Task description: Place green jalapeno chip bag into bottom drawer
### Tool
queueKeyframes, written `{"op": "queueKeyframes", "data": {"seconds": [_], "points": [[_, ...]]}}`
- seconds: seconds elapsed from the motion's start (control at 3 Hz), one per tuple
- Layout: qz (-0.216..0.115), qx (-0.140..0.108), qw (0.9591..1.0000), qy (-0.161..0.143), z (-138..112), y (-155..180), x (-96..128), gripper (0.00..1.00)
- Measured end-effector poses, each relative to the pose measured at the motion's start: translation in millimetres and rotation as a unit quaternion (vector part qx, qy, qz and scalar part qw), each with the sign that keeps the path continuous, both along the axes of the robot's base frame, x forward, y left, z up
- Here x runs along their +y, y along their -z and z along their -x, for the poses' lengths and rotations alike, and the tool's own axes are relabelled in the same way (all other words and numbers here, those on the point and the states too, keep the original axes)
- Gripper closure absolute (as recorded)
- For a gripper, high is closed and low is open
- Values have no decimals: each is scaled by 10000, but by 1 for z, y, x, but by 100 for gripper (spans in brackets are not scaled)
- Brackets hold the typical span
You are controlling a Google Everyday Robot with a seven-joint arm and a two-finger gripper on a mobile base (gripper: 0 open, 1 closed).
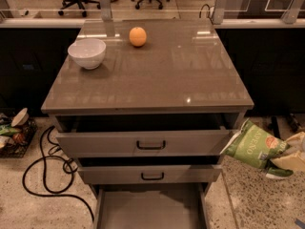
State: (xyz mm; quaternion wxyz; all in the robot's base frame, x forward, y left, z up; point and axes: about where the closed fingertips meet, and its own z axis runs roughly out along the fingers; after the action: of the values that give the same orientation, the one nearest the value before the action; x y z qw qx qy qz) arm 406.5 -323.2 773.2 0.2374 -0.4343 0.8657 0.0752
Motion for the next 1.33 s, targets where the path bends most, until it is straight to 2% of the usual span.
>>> {"op": "queueKeyframes", "data": {"seconds": [0.33, 0.67, 1.0, 1.33], "points": [[34, -4, 10000, -57, 10, 16, -1, 100], [193, 164, 9994, -240, 31, 63, -6, 100], [193, 383, 9981, -443, 57, 116, -7, 100], [161, 561, 9963, -623, 73, 158, 7, 100]]}}
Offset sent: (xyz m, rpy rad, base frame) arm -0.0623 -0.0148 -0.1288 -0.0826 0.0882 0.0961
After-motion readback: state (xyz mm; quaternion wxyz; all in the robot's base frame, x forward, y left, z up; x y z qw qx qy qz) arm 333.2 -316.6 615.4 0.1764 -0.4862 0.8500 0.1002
